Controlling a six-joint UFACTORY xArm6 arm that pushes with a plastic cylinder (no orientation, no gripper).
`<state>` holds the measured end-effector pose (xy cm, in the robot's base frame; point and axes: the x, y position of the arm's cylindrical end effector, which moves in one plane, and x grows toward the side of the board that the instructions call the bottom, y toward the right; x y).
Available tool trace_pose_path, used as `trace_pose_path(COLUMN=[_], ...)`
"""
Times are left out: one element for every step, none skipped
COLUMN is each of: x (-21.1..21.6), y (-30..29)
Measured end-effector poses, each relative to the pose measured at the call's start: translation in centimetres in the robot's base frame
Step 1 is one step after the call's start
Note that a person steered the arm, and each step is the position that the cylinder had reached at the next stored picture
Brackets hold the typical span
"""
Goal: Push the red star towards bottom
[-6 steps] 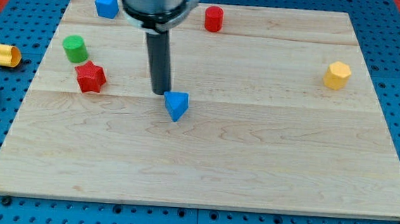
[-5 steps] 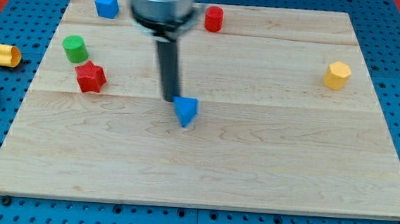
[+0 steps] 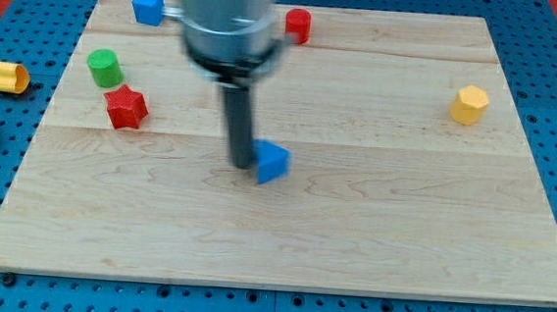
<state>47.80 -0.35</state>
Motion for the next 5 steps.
trace_pose_path(x=[0.8,0.8,1.4,1.0,-3.1], y=[10.9,10.4,16.2,19.6,9.2])
